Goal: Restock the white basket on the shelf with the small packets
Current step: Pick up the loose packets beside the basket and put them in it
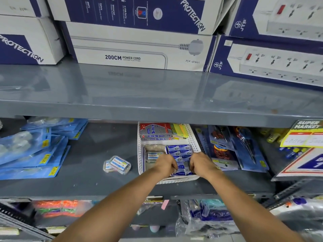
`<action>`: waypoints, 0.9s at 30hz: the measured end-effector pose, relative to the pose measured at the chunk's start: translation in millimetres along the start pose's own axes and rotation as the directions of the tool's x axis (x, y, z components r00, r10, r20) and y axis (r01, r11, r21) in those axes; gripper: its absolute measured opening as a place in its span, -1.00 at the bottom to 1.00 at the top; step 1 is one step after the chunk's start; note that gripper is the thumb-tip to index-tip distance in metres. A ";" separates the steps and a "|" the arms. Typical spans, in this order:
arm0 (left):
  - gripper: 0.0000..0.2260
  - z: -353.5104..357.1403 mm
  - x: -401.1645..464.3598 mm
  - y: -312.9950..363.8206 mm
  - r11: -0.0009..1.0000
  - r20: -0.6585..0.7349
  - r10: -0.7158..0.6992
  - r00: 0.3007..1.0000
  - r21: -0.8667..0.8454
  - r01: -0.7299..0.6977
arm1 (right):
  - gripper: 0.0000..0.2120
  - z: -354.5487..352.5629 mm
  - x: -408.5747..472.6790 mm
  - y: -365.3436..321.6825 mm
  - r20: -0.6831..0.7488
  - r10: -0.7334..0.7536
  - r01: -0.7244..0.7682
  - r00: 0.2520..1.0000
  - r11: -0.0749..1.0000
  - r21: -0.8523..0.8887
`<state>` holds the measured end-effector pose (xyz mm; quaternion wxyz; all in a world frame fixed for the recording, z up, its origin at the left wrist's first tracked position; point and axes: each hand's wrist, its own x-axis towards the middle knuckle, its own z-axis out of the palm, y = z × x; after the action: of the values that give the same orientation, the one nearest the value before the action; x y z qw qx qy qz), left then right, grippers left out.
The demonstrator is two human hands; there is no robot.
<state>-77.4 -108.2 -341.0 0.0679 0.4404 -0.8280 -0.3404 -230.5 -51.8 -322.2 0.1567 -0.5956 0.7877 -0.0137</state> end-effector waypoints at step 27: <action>-0.92 16.1 6.0 -9.9 0.899 -0.078 -0.344 0.936 -0.316 0.305 | -0.77 6.2 1.7 -3.5 -0.025 0.092 -0.095 0.995 0.989 -0.116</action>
<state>-80.9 -108.5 -360.5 0.1302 0.5785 -0.6755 -0.4383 -226.0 -53.3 -327.8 0.1141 -0.5661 0.8157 0.0342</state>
